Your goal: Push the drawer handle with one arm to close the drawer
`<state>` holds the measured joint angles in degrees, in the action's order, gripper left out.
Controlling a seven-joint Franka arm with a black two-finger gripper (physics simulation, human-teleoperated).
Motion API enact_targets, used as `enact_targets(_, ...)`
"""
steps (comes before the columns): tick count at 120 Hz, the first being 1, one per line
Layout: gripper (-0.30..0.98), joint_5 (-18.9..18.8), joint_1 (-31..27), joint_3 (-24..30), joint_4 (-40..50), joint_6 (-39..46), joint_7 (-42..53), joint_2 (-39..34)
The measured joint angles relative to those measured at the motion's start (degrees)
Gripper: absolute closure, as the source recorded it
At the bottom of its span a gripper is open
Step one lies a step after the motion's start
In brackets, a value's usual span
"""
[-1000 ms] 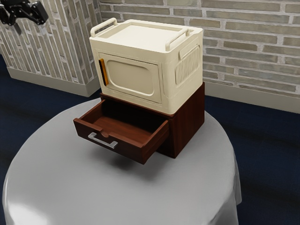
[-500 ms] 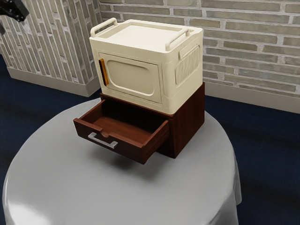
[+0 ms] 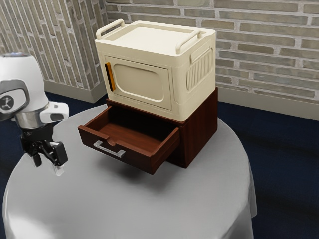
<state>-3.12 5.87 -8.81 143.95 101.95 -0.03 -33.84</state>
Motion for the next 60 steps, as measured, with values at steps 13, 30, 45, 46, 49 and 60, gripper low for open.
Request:
enact_targets(13,0.02,0.1,1.81,0.02,1.78,7.7,-0.43,3.29)
enact_targets(30,0.05,0.26,2.64,0.02,2.2,14.81,-0.92,6.02)
enact_targets(45,0.23,0.36,2.93,0.02,2.44,18.63,-1.39,7.77)
enact_targets(46,0.26,0.36,2.94,0.02,2.48,18.83,-1.43,7.84)
enact_targets(49,0.32,0.37,2.96,0.02,2.59,19.37,-1.56,8.05)
enact_targets(60,0.51,0.37,3.11,-0.02,2.68,21.24,-1.99,9.29)
